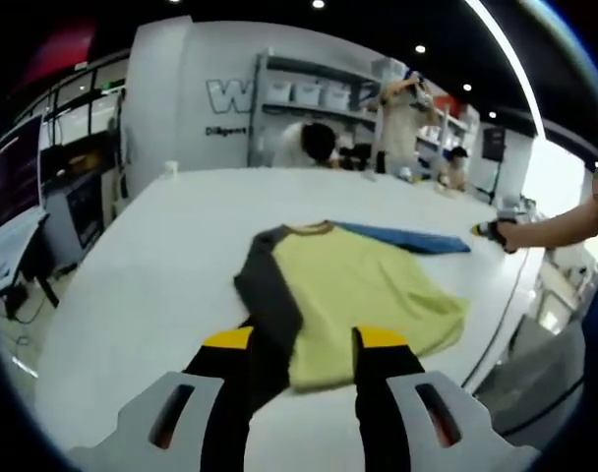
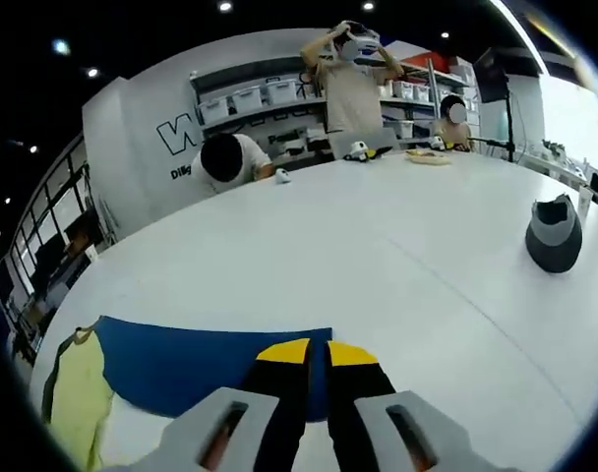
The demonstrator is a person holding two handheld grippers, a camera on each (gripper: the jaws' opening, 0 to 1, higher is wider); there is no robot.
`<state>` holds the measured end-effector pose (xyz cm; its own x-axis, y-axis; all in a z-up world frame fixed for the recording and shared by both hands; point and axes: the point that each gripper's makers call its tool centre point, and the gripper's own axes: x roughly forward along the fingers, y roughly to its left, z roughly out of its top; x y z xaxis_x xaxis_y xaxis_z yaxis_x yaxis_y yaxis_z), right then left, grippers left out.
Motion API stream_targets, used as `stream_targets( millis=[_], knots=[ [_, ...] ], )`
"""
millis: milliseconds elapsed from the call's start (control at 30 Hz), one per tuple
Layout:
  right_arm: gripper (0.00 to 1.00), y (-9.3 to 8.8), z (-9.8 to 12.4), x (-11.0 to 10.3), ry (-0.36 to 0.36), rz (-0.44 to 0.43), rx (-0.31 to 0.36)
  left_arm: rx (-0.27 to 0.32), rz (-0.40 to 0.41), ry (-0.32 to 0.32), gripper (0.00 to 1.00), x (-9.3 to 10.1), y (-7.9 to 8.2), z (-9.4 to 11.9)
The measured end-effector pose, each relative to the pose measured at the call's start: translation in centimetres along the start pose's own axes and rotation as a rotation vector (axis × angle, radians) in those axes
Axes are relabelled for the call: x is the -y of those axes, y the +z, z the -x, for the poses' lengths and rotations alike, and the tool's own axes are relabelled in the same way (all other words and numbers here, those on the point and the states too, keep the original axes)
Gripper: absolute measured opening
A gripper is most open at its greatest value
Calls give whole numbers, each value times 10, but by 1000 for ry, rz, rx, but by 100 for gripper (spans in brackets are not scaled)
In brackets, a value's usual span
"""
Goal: Fold the garment on the visible template until the final outline fits inside the template.
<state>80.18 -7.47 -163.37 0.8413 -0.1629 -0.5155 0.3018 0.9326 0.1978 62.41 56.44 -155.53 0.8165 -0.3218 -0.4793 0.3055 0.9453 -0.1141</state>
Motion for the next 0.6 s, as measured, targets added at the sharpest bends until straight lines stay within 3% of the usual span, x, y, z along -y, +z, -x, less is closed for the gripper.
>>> stream_targets(
  millis=[67,133,233,300,367,400,567,600],
  knots=[
    [5,0,2,7,-4,2,0,-2,0,-3,35,-1,-1,-1],
    [5,0,8,7,4,-44,16,-2,-1,-5,35,-1,0,0],
    [5,-4,20,2,31,-43,17,-2,-4,-7,35,-3,-2,-2],
    [7,-5,23,-15,109,-17,21,-3,-7,-7,35,-3,-3,-2],
    [10,-7,25,-21,138,3,26,-2,-8,-8,35,-4,-4,-2],
    [10,-10,33,-37,191,18,34,0,-7,-10,35,-3,-5,-2],
    [14,-16,63,-67,265,35,48,7,-1,-21,36,-6,-8,-4],
    [15,-11,58,-62,275,30,52,11,3,-26,36,-7,-9,-4]
  ],
)
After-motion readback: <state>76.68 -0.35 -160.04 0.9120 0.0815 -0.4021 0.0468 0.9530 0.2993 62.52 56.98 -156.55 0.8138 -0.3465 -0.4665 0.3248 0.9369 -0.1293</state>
